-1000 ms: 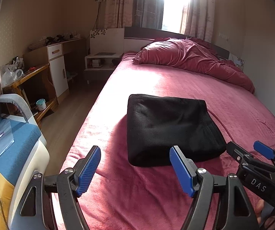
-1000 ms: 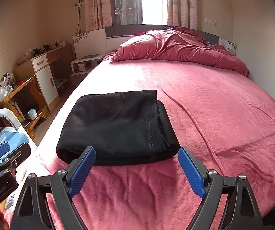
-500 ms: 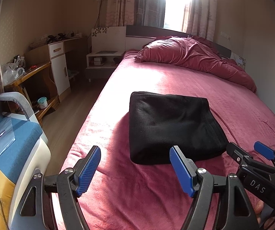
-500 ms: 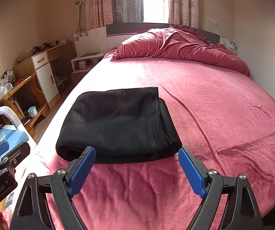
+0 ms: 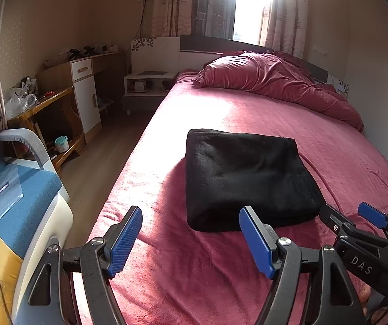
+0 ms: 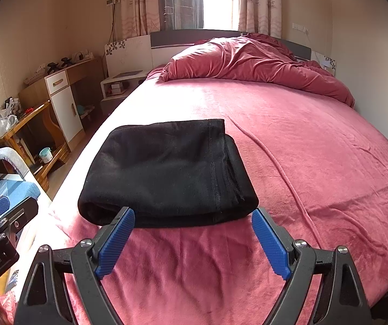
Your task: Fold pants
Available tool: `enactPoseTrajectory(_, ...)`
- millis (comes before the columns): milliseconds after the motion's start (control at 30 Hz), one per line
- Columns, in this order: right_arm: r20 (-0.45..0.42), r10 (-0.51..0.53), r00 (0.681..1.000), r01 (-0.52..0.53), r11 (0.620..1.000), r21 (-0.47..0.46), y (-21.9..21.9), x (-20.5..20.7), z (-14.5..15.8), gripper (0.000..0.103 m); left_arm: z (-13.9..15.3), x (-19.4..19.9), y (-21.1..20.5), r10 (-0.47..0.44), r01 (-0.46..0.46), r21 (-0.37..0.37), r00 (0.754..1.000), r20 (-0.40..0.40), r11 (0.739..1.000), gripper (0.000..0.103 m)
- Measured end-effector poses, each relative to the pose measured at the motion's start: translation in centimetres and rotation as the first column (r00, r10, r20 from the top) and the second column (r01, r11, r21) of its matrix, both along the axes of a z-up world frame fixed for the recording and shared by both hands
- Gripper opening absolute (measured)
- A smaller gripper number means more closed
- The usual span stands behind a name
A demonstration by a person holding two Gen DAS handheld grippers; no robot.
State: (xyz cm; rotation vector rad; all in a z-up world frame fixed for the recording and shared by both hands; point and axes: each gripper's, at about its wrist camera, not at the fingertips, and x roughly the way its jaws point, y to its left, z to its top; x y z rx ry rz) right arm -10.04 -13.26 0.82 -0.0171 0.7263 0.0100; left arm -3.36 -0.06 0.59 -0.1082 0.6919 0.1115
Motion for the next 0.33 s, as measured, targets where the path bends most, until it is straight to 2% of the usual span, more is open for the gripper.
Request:
enactPoseTrajectory(200, -0.010, -0.003, 1.000, 0.003, 1.000, 0.001, -0.2, 0.0, -0.4, 0.089, -0.3, -0.1, -0.1, -0.002, 0.002, 0.011, 1.000, 0.005, 1.000, 0.076)
enactPoseTrajectory(267, -0.026, -0.009, 1.000, 0.009, 1.000, 0.007, -0.4, 0.1, -0.9, 0.089, -0.7, -0.2, 0.0, -0.010, 0.010, 0.003, 1.000, 0.004, 1.000, 0.070)
enactPoseTrajectory(333, -0.044, -0.021, 0.999, 0.021, 1.000, 0.014, -0.8, 0.1, -1.5, 0.089, -1.4, 0.1, 0.3, 0.001, -0.001, 0.004, 1.000, -0.022, 1.000, 0.069)
